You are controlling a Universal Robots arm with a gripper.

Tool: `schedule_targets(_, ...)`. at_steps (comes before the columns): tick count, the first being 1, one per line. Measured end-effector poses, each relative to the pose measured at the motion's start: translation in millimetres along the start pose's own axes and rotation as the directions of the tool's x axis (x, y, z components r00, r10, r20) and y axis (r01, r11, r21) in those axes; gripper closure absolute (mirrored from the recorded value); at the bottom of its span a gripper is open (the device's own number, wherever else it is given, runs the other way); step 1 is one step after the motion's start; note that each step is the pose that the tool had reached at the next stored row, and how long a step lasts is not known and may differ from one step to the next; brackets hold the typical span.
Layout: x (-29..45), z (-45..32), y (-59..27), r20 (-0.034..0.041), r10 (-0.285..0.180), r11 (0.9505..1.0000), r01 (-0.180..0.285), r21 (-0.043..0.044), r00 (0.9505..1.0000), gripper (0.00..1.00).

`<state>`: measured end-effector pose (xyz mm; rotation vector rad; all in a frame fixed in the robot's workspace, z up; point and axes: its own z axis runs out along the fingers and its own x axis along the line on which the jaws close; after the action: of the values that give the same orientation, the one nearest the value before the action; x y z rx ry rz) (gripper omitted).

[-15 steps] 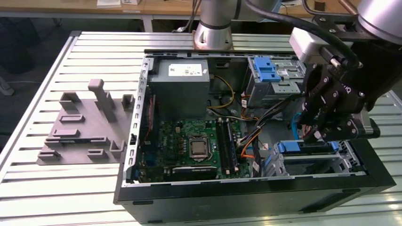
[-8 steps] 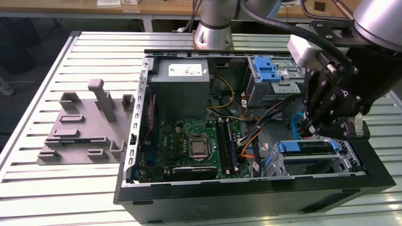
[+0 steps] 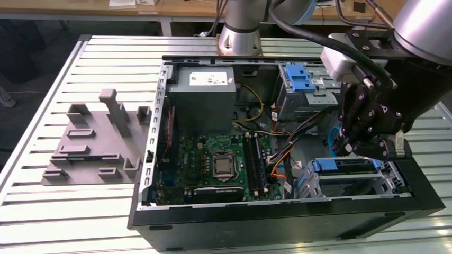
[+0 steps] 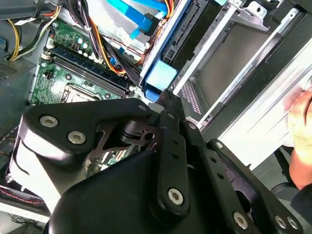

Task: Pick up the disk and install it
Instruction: 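Insert the disk into the insertion slot, then insert the first disk wire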

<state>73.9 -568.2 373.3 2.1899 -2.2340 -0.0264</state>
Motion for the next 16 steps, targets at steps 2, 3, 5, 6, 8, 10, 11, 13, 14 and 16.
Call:
schedule_targets(2,0.0,1.5,0.0,0.0001,0.0,1.0,0.0,0.0,1.0,0.89)
schedule_targets(3,0.0,2.1,0.0,0.0,0.0,1.0,0.0,0.0,1.0,0.89)
schedule_targets(5,0.0,3.3,-0.1,0.0,0.0,1.0,0.0,0.0,1.0,0.89)
schedule_targets(6,0.0,3.8,0.0,0.0,0.0,1.0,0.0,0.0,1.0,0.89)
schedule_targets(8,0.0,4.1,-0.1,-0.0003,0.0,1.0,0.0,-0.0001,1.0,0.89)
schedule_targets(10,0.1,4.3,-0.2,-0.0001,0.0,1.0,0.0,0.0,1.0,0.89)
schedule_targets(11,0.0,4.3,-0.6,0.0,0.0,1.0,0.0,0.0,1.0,0.89)
schedule_targets(13,0.0,4.4,-2.5,0.0001,0.0,1.0,0.0,0.0,1.0,0.89)
schedule_targets(14,0.0,4.3,-3.8,0.0,0.0,1.0,0.0,0.0,1.0,0.89)
schedule_targets(16,-0.1,4.3,-6.3,0.0,0.0,1.0,0.0,0.0,1.0,0.89)
